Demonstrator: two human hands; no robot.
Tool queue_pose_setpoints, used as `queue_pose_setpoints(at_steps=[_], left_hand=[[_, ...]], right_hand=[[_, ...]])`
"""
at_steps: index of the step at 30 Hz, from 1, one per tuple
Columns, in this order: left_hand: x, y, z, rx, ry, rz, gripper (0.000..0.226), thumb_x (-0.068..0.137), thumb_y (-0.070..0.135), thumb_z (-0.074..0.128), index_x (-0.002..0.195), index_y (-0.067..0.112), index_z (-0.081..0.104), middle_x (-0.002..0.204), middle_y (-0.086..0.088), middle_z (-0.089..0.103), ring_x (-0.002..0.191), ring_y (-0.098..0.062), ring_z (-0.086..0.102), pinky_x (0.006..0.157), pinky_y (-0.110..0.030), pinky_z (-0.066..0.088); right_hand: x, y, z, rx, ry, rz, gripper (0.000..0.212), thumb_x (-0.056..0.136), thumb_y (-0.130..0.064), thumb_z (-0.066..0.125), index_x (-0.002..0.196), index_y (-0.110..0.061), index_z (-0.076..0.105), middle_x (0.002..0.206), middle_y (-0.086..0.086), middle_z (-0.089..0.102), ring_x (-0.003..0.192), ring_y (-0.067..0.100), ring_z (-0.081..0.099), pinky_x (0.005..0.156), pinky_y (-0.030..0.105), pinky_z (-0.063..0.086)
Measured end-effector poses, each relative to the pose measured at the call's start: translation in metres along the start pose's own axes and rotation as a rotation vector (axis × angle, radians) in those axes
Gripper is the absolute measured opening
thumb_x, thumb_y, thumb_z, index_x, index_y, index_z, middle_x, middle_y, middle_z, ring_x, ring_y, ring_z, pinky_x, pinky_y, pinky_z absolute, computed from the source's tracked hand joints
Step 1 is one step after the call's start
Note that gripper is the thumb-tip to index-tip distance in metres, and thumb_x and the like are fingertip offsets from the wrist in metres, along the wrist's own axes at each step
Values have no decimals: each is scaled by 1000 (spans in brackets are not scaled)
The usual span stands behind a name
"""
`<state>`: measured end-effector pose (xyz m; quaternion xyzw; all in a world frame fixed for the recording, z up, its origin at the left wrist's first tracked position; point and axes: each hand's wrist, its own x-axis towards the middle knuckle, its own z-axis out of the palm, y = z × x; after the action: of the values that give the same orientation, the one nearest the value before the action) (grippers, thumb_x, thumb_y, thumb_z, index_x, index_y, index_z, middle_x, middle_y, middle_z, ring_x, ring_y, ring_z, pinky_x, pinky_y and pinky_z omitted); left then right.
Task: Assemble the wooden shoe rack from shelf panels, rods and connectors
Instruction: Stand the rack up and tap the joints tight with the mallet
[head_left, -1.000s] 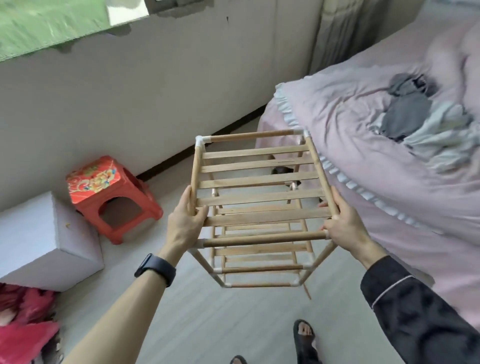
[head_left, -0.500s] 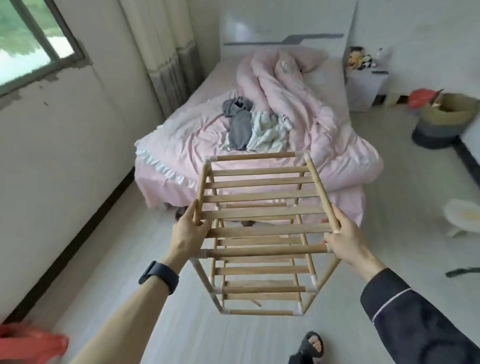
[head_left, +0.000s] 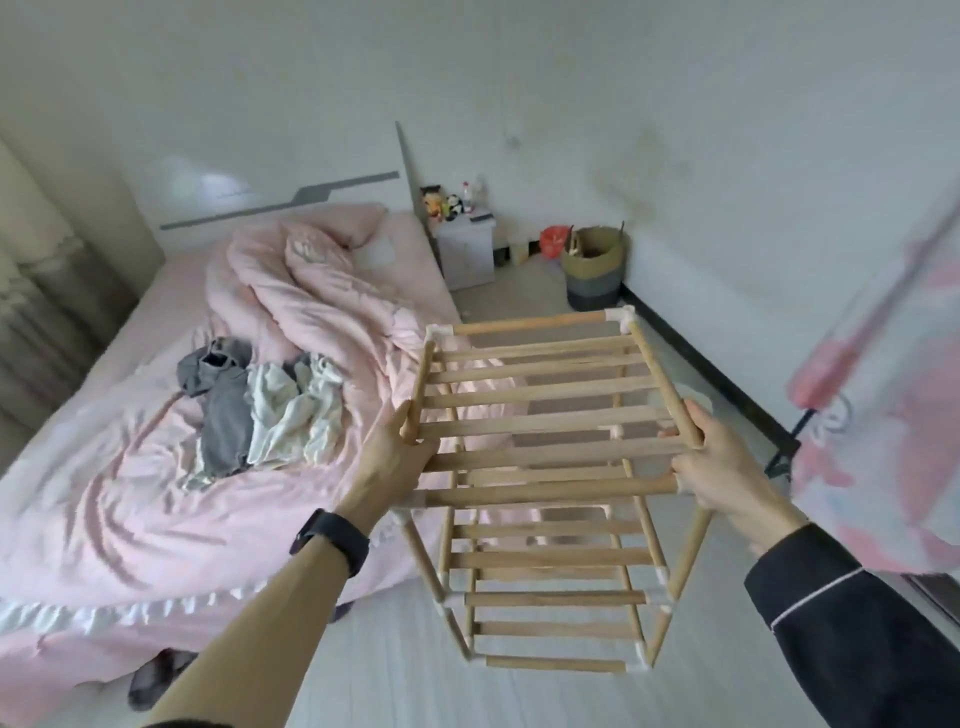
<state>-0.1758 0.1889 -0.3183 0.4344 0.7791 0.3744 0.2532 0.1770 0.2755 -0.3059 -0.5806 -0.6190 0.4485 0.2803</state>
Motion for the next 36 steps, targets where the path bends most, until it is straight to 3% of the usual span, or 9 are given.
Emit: queue_pose_setpoints(at_steps=[2,5,8,11,14,18,25,31,36], left_hand=[[30,29,26,-5,-51,29,52,91,23,66,137,41,50,96,10,69,89,-23,70,64,-27,53],[71,68,61,-37,-116,71,59,91,24,63,146,35,45,81,12,67,63,-11,62,59,-24,47],[110,97,89,-48,-178,129,56,92,25,63,144,37,46,85,17,71,65,0,66,62,-18,49],[162,126,119,-76,-233,171,44,90,19,62,121,47,51,71,23,71,59,2,67,52,-14,48],[220,150,149,-54,-271,226,40,88,14,61,96,52,52,70,26,69,53,2,65,48,-14,47],[314,177,194,-37,-311,240,34,88,18,63,112,43,58,83,10,73,69,0,69,61,-14,49],[481,255,266,-39,-387,265,36,91,20,63,109,49,51,87,5,71,72,-12,70,60,-20,52],[608,306,345,42,-426,267,50,92,23,64,137,38,47,89,2,70,71,-13,69,48,-11,47],[725,336,444,129,-454,236,45,92,27,67,133,26,48,86,1,68,68,-11,67,48,-16,47]], right_hand=[[18,0,-29,-1,66,-1,59,88,11,48,124,-35,55,107,-7,65,89,15,64,53,24,50],[47,0,-65,-6,154,-12,61,85,12,47,126,-32,57,108,-4,66,97,18,63,60,28,51],[77,2,-89,-1,220,-10,61,85,12,48,119,-38,61,102,-9,66,98,14,62,68,28,50],[119,4,-109,12,267,8,57,87,11,47,100,-43,61,93,-16,66,91,7,61,58,21,46],[176,6,-123,14,310,18,56,87,9,48,95,-44,61,91,-15,67,91,5,63,62,24,46],[266,6,-135,34,327,33,53,88,6,53,88,-46,59,85,-21,66,82,3,66,63,21,47],[426,2,-168,93,380,91,36,85,10,58,100,-23,57,96,3,63,91,20,63,74,32,51],[550,29,-192,127,429,145,33,86,14,50,104,-12,55,96,9,63,88,25,61,71,29,48],[681,75,-218,178,428,194,39,86,13,50,105,-21,56,96,9,63,91,25,64,67,23,48]])
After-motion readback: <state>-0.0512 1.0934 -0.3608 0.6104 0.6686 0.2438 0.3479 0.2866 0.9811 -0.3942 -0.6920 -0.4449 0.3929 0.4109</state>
